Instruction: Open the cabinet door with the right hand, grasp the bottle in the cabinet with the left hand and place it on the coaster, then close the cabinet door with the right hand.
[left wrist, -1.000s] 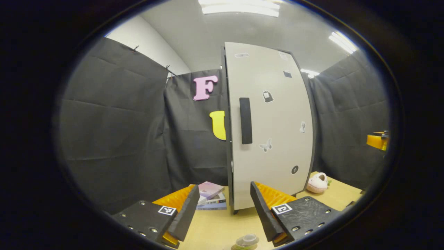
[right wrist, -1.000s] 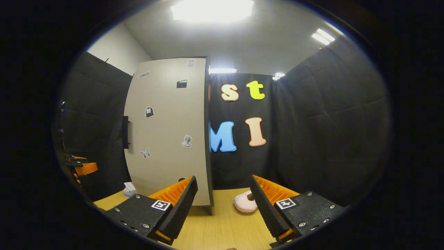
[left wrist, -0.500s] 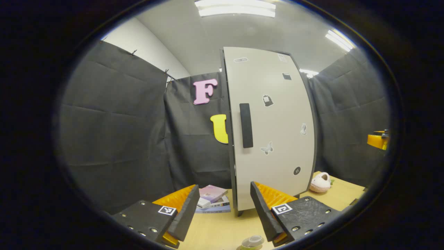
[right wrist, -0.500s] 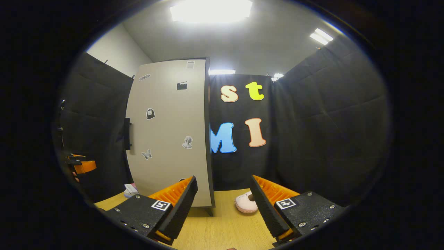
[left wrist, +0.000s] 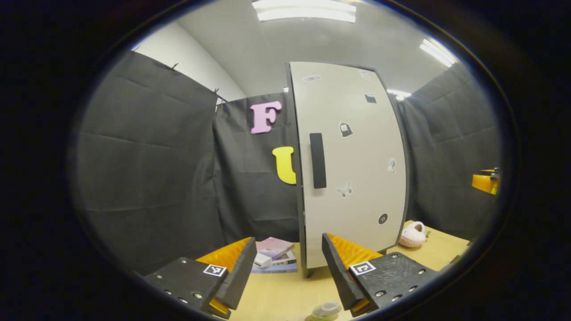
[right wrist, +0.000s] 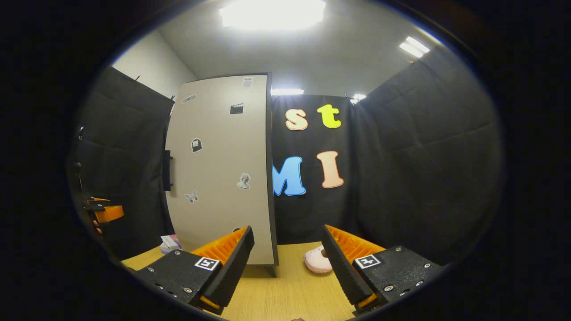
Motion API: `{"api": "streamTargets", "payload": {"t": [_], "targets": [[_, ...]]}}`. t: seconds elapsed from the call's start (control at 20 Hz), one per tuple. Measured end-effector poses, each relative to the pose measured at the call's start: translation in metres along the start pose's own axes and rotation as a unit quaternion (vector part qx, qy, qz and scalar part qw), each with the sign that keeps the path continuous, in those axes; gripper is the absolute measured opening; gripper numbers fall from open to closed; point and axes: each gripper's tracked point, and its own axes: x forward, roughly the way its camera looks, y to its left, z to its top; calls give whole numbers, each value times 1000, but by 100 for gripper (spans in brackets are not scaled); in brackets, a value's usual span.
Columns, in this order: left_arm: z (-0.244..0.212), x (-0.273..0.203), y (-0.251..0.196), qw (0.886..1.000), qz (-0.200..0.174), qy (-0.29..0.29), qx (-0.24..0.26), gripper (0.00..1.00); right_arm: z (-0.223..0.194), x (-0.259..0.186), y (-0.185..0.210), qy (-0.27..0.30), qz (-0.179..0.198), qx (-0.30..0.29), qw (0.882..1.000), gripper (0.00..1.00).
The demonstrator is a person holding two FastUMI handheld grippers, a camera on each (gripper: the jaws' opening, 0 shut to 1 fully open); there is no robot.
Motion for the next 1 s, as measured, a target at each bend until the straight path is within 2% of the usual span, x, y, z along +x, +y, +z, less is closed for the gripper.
{"api": "streamTargets", "payload": {"t": [0.05,0.35,0.4,0.45,0.5,1.0], "targets": [[1,0,1,1000,0,-1,0,84,0,1,-1,-1,0,1,1000,94],[0,2,3,1000,2,-2,-1,84,0,5,-2,-3,-3,-3,1000,94],[-1,3,2,1000,2,-1,-1,80,0,3,0,-3,-3,-3,1000,94],[-1,3,1,1000,1,-2,-3,80,0,4,0,-3,-3,-4,1000,94],[-1,3,1,1000,1,-2,-5,89,-1,4,0,-3,-3,-5,1000,94],[-3,7,0,1000,2,0,-4,80,-2,9,-4,-5,-6,-5,1000,94]]}}
